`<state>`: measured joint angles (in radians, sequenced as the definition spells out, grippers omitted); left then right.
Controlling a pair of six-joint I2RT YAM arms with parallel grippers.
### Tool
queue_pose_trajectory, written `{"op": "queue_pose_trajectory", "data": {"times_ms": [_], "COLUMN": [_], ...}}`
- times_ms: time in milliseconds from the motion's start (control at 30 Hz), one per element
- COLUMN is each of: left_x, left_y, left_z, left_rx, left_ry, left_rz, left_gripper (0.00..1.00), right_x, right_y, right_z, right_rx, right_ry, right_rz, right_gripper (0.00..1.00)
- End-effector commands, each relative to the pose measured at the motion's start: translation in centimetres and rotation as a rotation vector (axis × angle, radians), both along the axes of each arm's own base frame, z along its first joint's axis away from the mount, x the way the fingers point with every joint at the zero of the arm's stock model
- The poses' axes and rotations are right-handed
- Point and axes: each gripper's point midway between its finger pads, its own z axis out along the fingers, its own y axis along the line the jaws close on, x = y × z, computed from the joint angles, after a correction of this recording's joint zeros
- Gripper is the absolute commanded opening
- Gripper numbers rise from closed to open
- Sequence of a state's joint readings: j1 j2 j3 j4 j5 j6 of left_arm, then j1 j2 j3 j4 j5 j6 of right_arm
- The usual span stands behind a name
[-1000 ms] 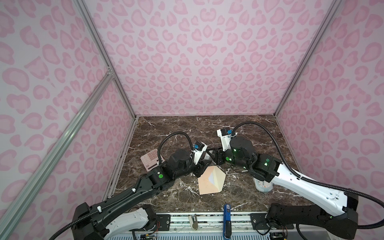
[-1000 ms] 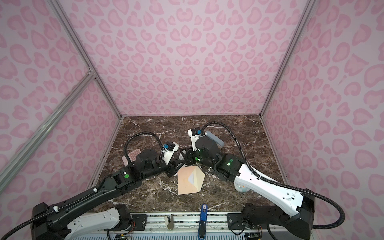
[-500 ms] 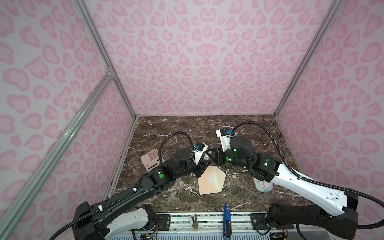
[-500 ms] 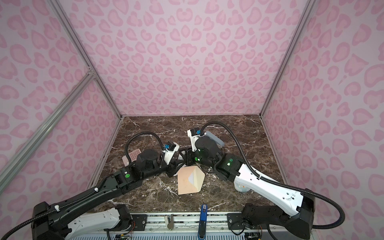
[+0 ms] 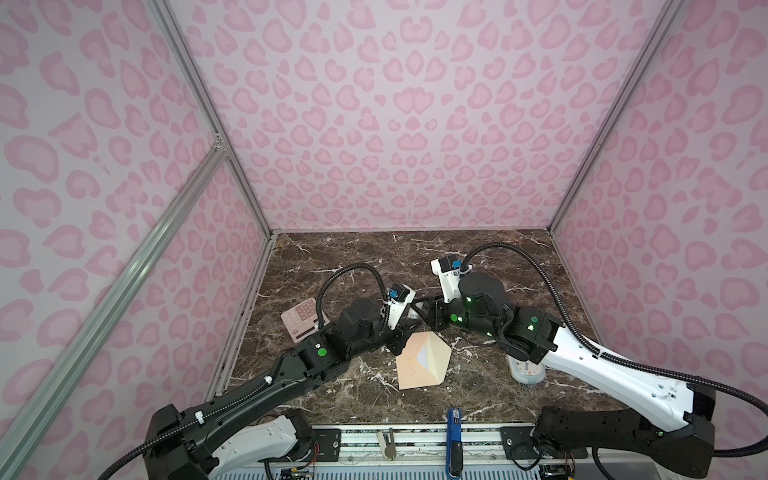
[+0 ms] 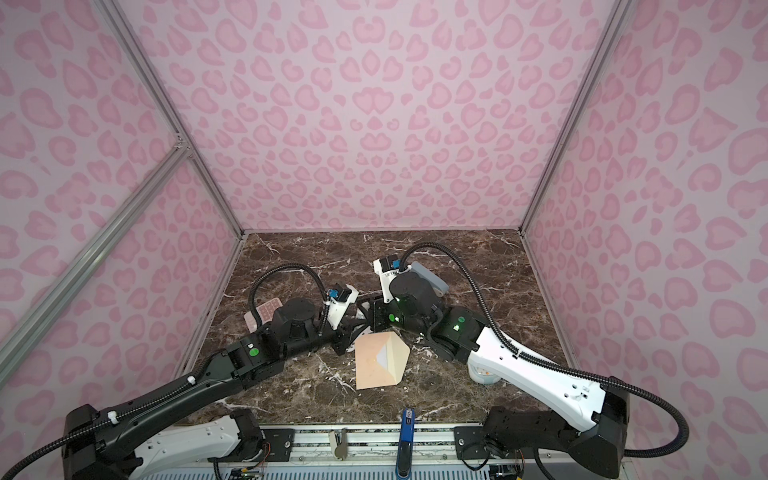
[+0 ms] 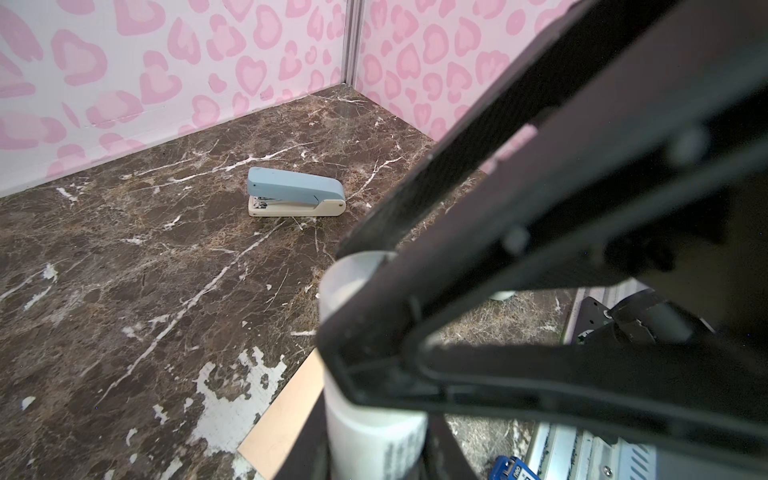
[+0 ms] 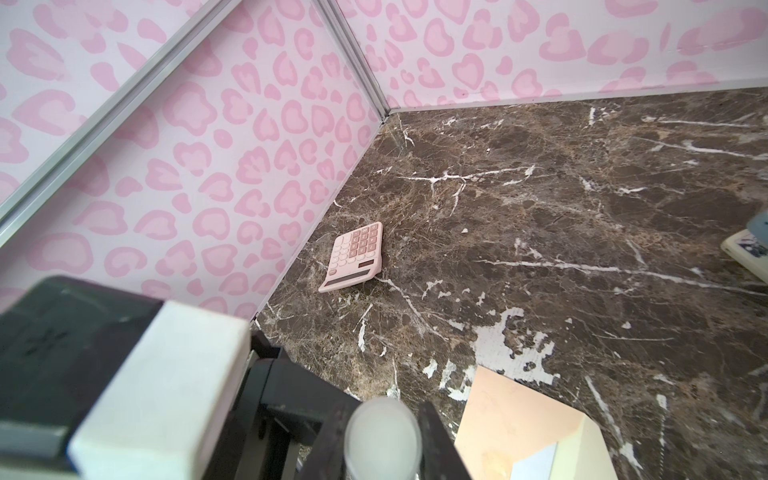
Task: Place the letter into the envelope and seal it
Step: 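Grasp the glue stick cap with the right gripper and pull it off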
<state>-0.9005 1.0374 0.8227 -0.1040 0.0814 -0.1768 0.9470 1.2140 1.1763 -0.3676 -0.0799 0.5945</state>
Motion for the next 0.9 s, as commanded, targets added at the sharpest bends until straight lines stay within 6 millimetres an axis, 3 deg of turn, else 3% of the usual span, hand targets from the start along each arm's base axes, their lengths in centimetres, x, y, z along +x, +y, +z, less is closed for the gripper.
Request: {"op": "queue_pose_trajectory", "data": {"times_ms": [0,100,167,867], "left_x": [0.2,0.3,0.3,0.3], "left_y": [-0.2,-0.2,-0.2,-0.3], "left_z": [1.1,1.2,1.1,-0.2], "left_rx": [-0.037,-0.035,-0.032,-0.018], "left_ry": [-0.028,-0.030,-0.030,-0.010], "left_rz": [-0.001,0.004,0.005,0.004], "left_gripper": [0.12,0.10,0.10,0.04], "right_x": [-0.1,-0.1,-0.1,0.9], "right_y": [0.2,0.2,0.1,-0.4], "right_z": [-0.3,-0.4,-0.3,0.0], "right_rx": [-0.009,-0.011,-0.010,0.002], "right_ry": [0.013,0.017,0.015,-0.001], "right_rz": [0.012,0.011,0.009,-0.023], "right_gripper": [0.35,0.45,0.46,0.27]}}
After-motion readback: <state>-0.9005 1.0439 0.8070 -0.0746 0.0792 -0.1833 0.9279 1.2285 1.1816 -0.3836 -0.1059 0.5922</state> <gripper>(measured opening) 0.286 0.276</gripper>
